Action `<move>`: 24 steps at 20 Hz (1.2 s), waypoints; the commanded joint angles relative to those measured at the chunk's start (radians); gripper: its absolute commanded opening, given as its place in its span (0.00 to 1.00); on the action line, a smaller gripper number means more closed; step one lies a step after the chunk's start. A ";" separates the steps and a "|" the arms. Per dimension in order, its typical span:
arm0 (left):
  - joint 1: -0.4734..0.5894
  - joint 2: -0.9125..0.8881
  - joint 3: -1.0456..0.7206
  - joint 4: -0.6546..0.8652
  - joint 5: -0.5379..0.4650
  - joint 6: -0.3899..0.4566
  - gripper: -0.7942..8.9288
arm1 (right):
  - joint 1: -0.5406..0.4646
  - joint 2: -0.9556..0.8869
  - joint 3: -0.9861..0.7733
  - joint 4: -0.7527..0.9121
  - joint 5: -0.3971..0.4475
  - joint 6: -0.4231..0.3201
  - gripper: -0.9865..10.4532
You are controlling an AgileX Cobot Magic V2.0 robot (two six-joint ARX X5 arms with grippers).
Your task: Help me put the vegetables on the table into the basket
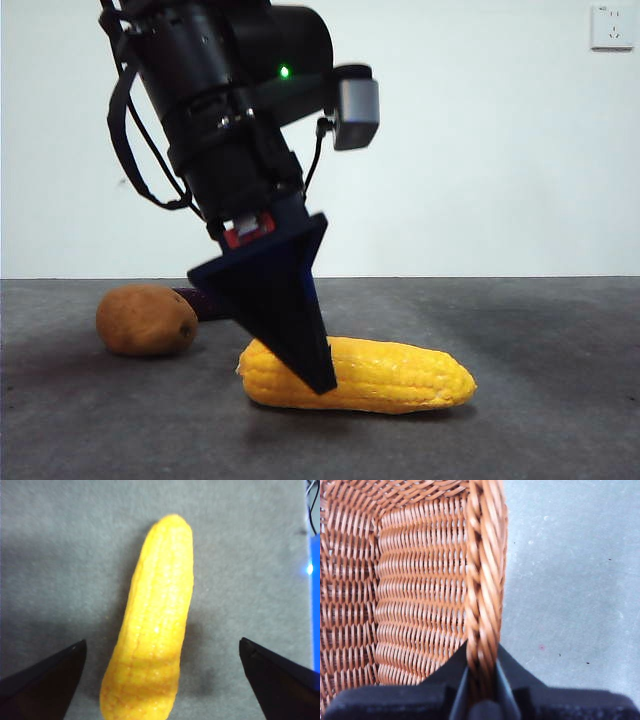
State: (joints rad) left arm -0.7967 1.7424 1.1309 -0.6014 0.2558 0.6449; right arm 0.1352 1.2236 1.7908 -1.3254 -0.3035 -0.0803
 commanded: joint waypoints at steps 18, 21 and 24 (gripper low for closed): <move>0.003 0.013 -0.004 0.011 0.005 -0.032 0.07 | -0.001 -0.005 0.002 0.015 -0.010 -0.010 0.07; 0.044 -0.021 -0.003 -0.042 0.006 -0.066 0.08 | -0.001 0.000 -0.003 0.017 -0.002 -0.010 0.07; 0.103 -0.113 -0.003 -0.108 0.007 -0.076 0.08 | -0.009 0.005 -0.050 0.047 0.002 -0.006 0.07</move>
State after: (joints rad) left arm -0.6918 1.6352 1.1305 -0.7116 0.2611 0.5804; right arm 0.1272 1.2243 1.7489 -1.2896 -0.2962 -0.0940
